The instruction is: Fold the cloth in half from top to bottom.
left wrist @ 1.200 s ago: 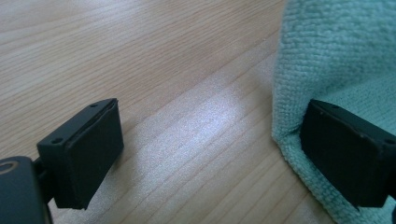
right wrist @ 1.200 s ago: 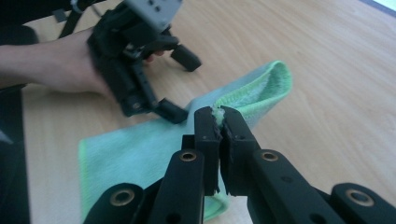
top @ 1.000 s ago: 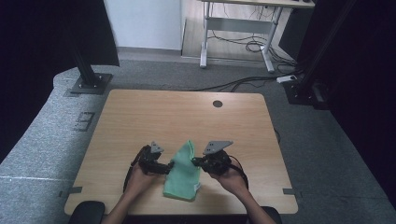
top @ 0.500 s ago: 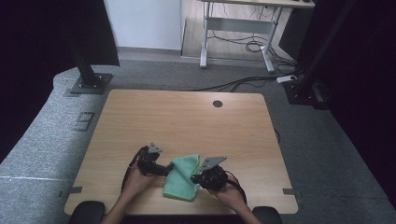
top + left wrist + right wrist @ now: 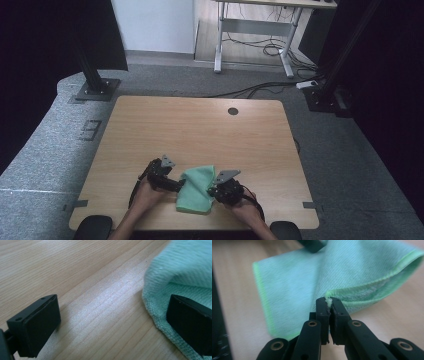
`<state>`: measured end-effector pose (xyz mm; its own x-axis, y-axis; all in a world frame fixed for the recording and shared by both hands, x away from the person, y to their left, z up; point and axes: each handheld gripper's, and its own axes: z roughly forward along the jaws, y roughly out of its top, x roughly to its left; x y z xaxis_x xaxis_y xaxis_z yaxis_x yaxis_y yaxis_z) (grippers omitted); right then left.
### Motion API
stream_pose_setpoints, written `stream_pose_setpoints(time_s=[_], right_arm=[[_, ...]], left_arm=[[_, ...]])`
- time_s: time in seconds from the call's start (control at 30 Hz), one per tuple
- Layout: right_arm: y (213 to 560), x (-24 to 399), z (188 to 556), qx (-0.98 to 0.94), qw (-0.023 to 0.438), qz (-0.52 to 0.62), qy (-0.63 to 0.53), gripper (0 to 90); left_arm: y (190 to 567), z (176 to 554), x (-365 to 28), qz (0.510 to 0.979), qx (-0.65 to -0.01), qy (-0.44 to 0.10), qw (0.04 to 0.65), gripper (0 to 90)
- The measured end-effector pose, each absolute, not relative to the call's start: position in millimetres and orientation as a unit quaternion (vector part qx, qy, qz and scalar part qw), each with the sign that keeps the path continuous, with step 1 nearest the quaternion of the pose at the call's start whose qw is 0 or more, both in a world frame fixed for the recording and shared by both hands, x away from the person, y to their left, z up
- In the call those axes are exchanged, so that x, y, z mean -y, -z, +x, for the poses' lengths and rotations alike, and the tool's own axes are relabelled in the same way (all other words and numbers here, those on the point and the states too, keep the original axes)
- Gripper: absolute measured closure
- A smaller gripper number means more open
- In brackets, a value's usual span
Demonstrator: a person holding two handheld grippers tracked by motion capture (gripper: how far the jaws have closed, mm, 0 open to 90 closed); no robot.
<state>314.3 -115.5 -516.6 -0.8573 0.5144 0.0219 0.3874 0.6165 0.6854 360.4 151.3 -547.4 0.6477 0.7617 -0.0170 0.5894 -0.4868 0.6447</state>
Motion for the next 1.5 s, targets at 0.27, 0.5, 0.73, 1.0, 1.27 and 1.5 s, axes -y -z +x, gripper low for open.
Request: stream_pose_setpoints(time_s=[0.27, 0.5, 0.73, 1.0, 1.27, 1.5], right_arm=[[485.8, 122.1, 336.1, -0.883, 0.118, 0.254, -0.377, 85.1], [516.9, 114.7, 322.2, -0.896, 0.074, 0.247, -0.362, 85.0], [532.4, 121.0, 319.0, -0.880, 0.054, 0.274, -0.384, 84.8], [537.3, 123.5, 318.2, -0.870, 0.050, 0.290, -0.396, 84.5], [538.6, 124.7, 318.2, -0.866, 0.048, 0.294, -0.401, 84.5], [539.1, 125.4, 318.2, -0.865, 0.047, 0.293, -0.404, 84.4]], left_arm=[[547.9, 360.3, -151.3, 0.850, -0.397, -0.138, 0.317, 0.0], [546.3, 361.2, -151.7, 0.853, -0.394, -0.130, 0.316, 0.0], [531.8, 359.3, -151.1, 0.854, -0.378, -0.090, 0.347, 10.4], [496.8, 377.4, -126.0, 0.856, -0.336, -0.073, 0.387, 25.6], [477.6, 400.8, -83.6, 0.863, -0.310, -0.044, 0.396, 38.9], [482.5, 414.8, -46.2, 0.883, -0.297, -0.011, 0.365, 46.1]])
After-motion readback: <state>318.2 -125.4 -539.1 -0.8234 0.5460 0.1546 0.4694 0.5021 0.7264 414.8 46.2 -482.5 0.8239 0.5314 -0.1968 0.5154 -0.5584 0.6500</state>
